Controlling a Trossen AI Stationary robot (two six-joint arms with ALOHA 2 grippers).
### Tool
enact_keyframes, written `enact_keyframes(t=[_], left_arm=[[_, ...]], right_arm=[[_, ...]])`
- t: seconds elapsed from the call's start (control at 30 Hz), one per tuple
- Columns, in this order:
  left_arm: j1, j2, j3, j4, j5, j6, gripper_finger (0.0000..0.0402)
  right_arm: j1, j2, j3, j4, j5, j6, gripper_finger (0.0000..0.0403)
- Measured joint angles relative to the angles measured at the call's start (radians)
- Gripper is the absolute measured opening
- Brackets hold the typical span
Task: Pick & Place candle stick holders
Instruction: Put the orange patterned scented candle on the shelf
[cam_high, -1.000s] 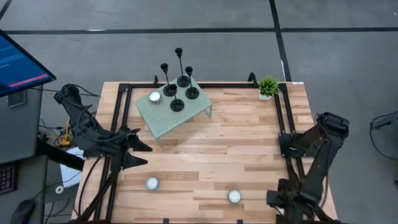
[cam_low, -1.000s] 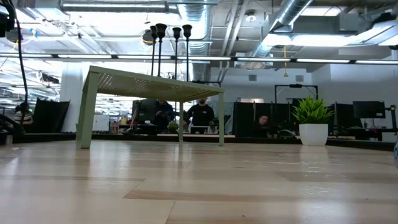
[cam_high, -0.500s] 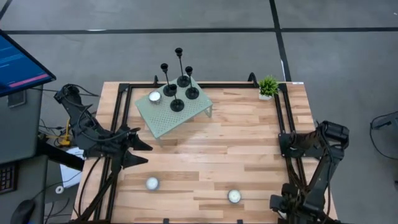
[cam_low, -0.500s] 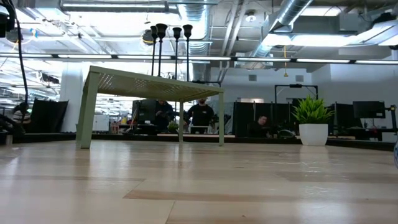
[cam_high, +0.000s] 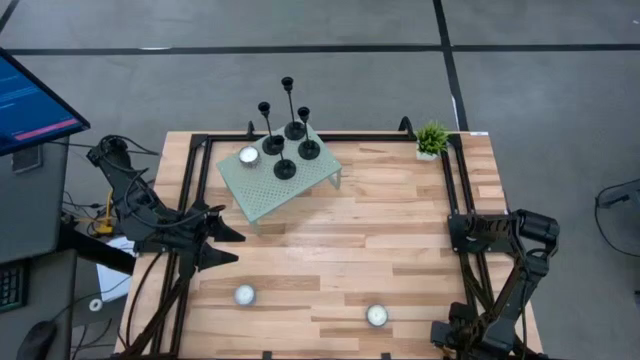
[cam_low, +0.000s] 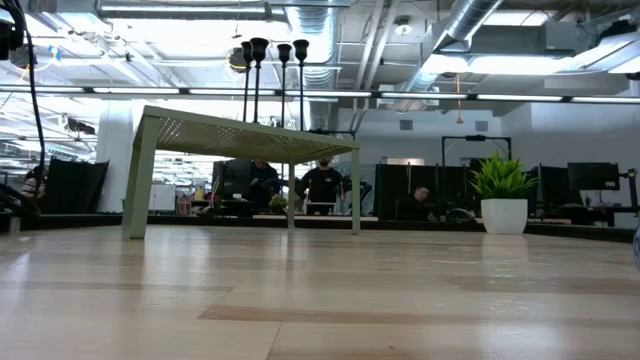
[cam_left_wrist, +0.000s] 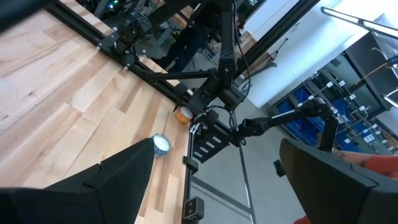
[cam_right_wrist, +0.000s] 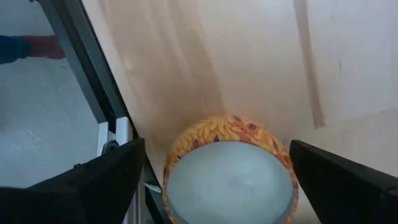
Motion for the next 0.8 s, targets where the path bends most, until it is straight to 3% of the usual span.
enact_keyframes(t=[0.37,0.8], left_arm=[[0.0,0.0,0.0,0.004,0.0,-0.002,0.0349],[0.0,0.0,0.0,0.004,0.0,0.0,0.0349]], right_arm=[[0.004,0.003,0.002,0.013,-0.027,0.003,0.0263],[-0.06,-0.002,0.0,-0.017,-0.028,-0.082,0.0172]])
